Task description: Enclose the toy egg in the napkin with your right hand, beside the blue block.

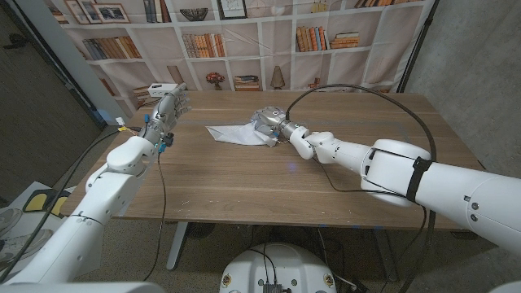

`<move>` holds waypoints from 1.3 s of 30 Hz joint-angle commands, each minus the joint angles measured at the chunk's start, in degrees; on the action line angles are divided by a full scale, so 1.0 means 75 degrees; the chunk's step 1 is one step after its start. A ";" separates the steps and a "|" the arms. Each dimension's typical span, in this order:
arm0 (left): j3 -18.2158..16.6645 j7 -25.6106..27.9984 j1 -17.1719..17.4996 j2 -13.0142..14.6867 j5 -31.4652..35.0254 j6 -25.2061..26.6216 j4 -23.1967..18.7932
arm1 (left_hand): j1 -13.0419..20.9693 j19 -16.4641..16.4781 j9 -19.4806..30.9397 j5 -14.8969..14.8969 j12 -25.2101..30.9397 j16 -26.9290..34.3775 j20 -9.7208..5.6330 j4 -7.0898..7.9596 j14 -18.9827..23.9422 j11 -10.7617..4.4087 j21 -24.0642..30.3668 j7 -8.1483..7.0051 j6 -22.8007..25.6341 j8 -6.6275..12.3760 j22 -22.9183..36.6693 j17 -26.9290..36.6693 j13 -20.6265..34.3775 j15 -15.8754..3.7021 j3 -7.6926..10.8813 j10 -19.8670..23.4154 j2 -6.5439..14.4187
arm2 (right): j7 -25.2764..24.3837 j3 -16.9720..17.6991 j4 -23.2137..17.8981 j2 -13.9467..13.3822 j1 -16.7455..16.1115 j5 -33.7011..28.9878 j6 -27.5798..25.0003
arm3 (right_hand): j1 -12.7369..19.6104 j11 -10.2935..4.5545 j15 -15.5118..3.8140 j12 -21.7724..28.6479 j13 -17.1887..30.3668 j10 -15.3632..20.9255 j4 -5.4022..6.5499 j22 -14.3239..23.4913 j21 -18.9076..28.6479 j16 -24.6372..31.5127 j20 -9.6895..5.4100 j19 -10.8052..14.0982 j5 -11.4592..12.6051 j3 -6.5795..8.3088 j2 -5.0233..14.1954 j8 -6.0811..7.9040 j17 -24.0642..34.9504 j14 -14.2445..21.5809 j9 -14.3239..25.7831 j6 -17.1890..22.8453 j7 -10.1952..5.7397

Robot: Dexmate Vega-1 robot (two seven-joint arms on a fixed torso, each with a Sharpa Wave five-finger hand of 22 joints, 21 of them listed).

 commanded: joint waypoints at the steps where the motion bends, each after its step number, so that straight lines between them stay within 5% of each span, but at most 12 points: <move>1: 0.0115 -0.0085 -0.0165 -0.0015 0.0038 -0.0008 0.0123 | -0.0046 0.0055 0.0000 0.0027 0.0043 0.0004 0.0018 0.0010 0.0000 0.0086 -0.0009 -0.0035 0.0026 0.0012 0.0031 0.0023 0.0020 0.0065 0.0055 0.0001 -0.0001 | 0.0294 -0.0362 0.0186 -0.0029 0.0233 0.0647 0.0142 | -0.0249 0.0050 -0.0349 -0.0285 0.0036 -0.0622 0.0015 0.0031 -0.0094 -0.0025 0.0063 -0.0153 0.0068 -0.0184 -0.0119 -0.0241 0.0040 -0.0304 0.0010 -0.1176 0.0143; 5: 0.0115 -0.0069 -0.0149 -0.0005 0.0045 0.0002 0.0089 | -0.0050 0.0057 0.0000 0.0028 0.0043 0.0003 0.0018 0.0010 -0.0002 0.0076 -0.0012 -0.0033 0.0025 0.0012 0.0031 0.0023 0.0020 0.0067 0.0055 -0.0001 -0.0003 | 0.0232 -0.0227 0.0149 -0.0137 0.0191 0.0828 0.0372 | -0.0619 0.0155 -0.0219 -0.0540 0.0052 -0.1232 0.0128 0.0044 -0.0201 -0.0068 0.0128 -0.0338 0.0100 -0.0404 -0.0231 -0.0222 0.0068 -0.0678 0.0001 -0.2091 0.0315; 11: 0.0129 -0.0079 -0.0144 -0.0011 0.0049 -0.0026 0.0067 | -0.0056 0.0060 0.0000 0.0028 0.0045 0.0002 0.0017 0.0009 -0.0005 0.0060 -0.0017 -0.0032 0.0022 0.0010 0.0032 0.0023 0.0020 0.0072 0.0056 0.0004 -0.0005 | 0.0019 0.0160 -0.0069 -0.0406 0.0095 0.1028 0.0986 | -0.1102 0.0280 -0.0043 -0.0623 0.0077 -0.1497 0.0341 0.0059 -0.0316 -0.0097 0.0177 -0.0589 0.0115 -0.0632 -0.0283 -0.0150 0.0108 -0.1021 -0.0001 -0.2375 0.0375; 13: 0.0141 -0.0085 -0.0156 -0.0020 0.0061 -0.0058 0.0083 | -0.0058 0.0061 0.0000 0.0028 0.0048 0.0003 0.0018 0.0009 -0.0003 0.0060 -0.0019 -0.0038 0.0023 0.0010 0.0032 0.0023 0.0020 0.0072 0.0056 0.0011 -0.0005 | -0.0075 0.0425 -0.0247 -0.0534 -0.0002 0.1165 0.1222 | -0.1330 0.0301 -0.0035 -0.0601 0.0089 -0.1468 0.0507 0.0067 -0.0325 -0.0055 0.0184 -0.0611 0.0111 -0.0636 -0.0063 -0.0090 0.0154 -0.1072 0.0001 -0.2324 0.0372; 16: 0.0161 -0.0120 -0.0183 -0.0018 0.0065 -0.0087 0.0111 | -0.0060 0.0062 -0.0001 0.0028 0.0048 0.0002 0.0017 0.0009 -0.0004 0.0068 -0.0021 -0.0035 0.0021 0.0010 0.0032 0.0023 0.0020 0.0074 0.0057 0.0011 -0.0005 | -0.0070 0.0872 -0.0553 -0.0739 -0.0158 0.1414 0.1579 | -0.1386 0.0328 -0.0025 -0.0572 0.0093 -0.1405 0.0552 0.0069 -0.0325 -0.0025 0.0183 -0.0609 0.0104 -0.0621 0.0045 -0.0052 0.0178 -0.1078 0.0000 -0.2254 0.0370; 25: 0.0227 -0.0290 -0.0304 -0.0011 0.0014 -0.0165 0.0258 | -0.0066 0.0067 -0.0001 0.0029 0.0046 0.0001 0.0017 0.0007 -0.0007 0.0070 -0.0027 -0.0034 0.0024 0.0010 0.0033 0.0022 0.0020 0.0064 0.0060 0.0008 -0.0005 | 0.0908 0.2095 -0.0603 -0.0910 -0.0422 0.2623 0.2997 | -0.2022 0.0538 0.0239 -0.0573 0.0120 -0.1455 0.0846 0.0088 -0.0405 -0.0089 0.0205 -0.0834 -0.0056 -0.0854 0.0056 -0.0017 0.0200 -0.1463 -0.0004 -0.2225 0.0355; 30: 0.0249 -0.0375 -0.0363 0.0029 -0.0009 -0.0160 0.0349 | -0.0069 0.0077 -0.0001 0.0029 0.0044 0.0002 0.0016 0.0006 -0.0004 0.0059 -0.0028 -0.0034 0.0025 0.0011 0.0033 0.0022 0.0020 0.0060 0.0063 0.0004 -0.0004 | 0.0987 0.2599 -0.1646 -0.1349 -0.0812 0.2731 0.3022 | -0.2167 0.0571 0.0295 -0.0555 0.0131 -0.1419 0.0849 0.0095 -0.0415 -0.0090 0.0343 -0.0879 -0.0109 -0.0973 -0.0105 0.0027 0.0185 -0.1541 -0.0011 -0.2124 0.0299; 39: 0.0323 -0.0562 -0.0608 0.0076 0.0025 -0.0337 0.0705 | -0.0075 0.0088 -0.0001 0.0030 0.0045 0.0006 0.0015 0.0003 0.0007 0.0048 -0.0033 -0.0032 0.0027 0.0012 0.0034 0.0022 0.0020 0.0063 0.0067 0.0006 -0.0006 | 0.1791 0.3245 -0.2061 -0.1573 -0.0988 0.3161 0.3529 | -0.2357 0.0611 0.0215 -0.0278 0.0140 -0.0638 0.0819 0.0097 -0.0183 0.0027 0.0303 -0.0293 -0.0147 -0.1010 -0.0048 0.0348 0.0067 -0.1280 -0.0024 -0.1045 0.0289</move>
